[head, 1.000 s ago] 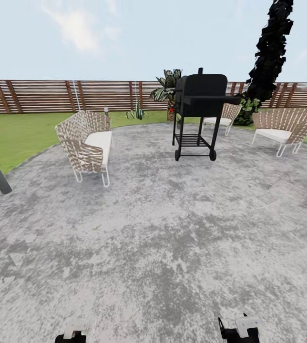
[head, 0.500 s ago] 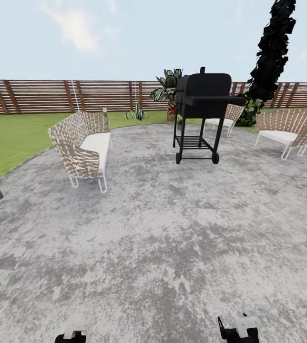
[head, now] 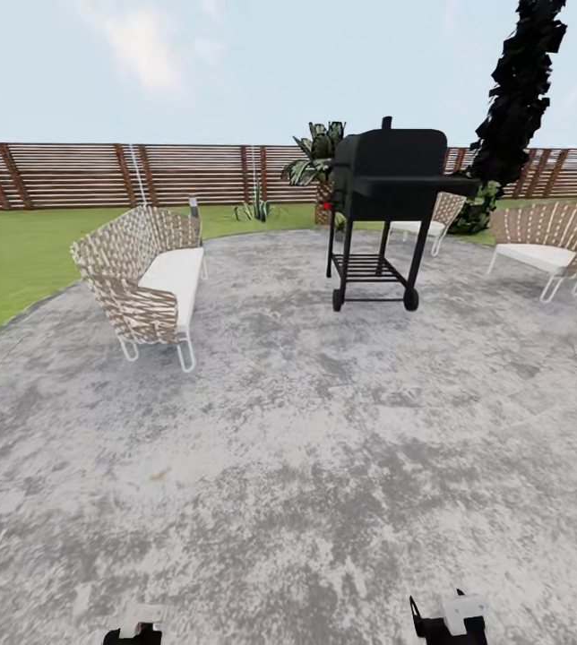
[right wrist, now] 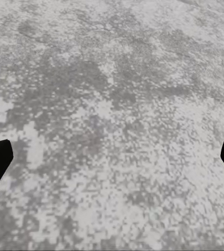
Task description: Pick up the pesticide atomizer in the garden and spray insectifuge to fully cover both potted plants in the garden.
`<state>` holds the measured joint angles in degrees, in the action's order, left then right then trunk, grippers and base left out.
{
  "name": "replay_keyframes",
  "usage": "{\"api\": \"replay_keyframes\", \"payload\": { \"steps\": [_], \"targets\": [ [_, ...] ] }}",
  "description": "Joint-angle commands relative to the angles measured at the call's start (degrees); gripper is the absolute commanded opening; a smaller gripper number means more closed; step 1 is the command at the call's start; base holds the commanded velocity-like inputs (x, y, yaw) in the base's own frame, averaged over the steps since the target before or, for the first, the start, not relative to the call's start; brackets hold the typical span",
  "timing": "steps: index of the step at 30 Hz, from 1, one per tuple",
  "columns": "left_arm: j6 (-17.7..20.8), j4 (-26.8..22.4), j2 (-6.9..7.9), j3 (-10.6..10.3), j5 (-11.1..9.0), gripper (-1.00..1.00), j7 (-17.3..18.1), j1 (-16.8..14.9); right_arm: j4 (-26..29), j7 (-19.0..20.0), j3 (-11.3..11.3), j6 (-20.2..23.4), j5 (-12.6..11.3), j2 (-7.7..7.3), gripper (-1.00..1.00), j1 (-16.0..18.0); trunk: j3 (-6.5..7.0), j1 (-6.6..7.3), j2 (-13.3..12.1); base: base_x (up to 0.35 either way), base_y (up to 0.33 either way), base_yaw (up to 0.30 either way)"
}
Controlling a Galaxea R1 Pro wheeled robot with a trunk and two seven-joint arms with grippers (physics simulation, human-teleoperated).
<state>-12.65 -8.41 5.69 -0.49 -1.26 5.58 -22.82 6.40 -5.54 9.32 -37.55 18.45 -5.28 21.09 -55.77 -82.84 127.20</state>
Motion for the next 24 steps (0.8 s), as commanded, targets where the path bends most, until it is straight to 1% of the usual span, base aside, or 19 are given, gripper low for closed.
{"api": "replay_keyframes", "payload": {
  "steps": [1,24],
  "targets": [
    [-0.18,0.06,0.02,-0.04,-0.14,-1.0,0.22,-0.07,-0.07,-0.35,0.26,-0.15,0.62,0.01,1.0,0.09,-0.07,-0.04,-0.01,0.338,0.0,0.0],
    [-0.18,0.06,0.11,0.03,-0.14,-1.0,0.22,-0.1,-0.14,-0.35,0.28,-0.15,0.62,0.01,1.0,0.09,-0.07,-0.04,-0.01,0.339,0.0,0.0]
  ]
}}
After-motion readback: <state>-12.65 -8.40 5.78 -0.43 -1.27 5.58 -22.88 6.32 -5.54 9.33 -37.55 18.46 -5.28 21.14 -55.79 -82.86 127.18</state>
